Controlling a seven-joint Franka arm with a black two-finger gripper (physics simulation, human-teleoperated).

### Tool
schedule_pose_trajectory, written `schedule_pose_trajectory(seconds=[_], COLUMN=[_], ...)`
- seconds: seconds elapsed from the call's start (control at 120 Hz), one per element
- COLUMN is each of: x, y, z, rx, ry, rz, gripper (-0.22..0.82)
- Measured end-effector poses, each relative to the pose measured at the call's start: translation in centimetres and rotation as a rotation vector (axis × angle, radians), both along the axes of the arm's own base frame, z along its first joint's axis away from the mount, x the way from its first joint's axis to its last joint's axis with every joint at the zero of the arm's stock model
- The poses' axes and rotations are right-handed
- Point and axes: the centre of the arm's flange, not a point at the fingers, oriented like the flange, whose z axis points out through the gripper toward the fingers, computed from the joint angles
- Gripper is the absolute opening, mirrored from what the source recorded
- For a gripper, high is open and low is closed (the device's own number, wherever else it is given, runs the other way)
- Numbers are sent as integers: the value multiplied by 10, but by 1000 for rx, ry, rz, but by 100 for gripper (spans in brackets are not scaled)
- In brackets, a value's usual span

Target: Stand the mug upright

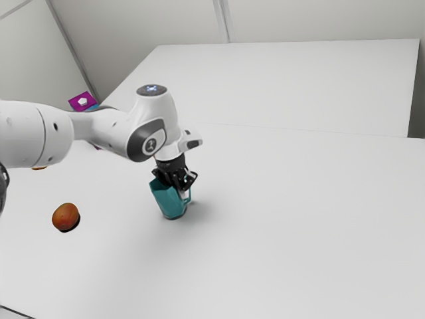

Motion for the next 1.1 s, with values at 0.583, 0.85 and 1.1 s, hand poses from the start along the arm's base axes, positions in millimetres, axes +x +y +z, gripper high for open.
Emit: schedule_pose_trajectory(seconds=[0.583,0.85,1.1], x=[-5,-5,10], y=[-1,-1,-1], z=[50,113,185], rx=[-21,-38,-29], ry=[-63,-138,-182], rz=[-10,-8,-6], gripper=[51,58,60])
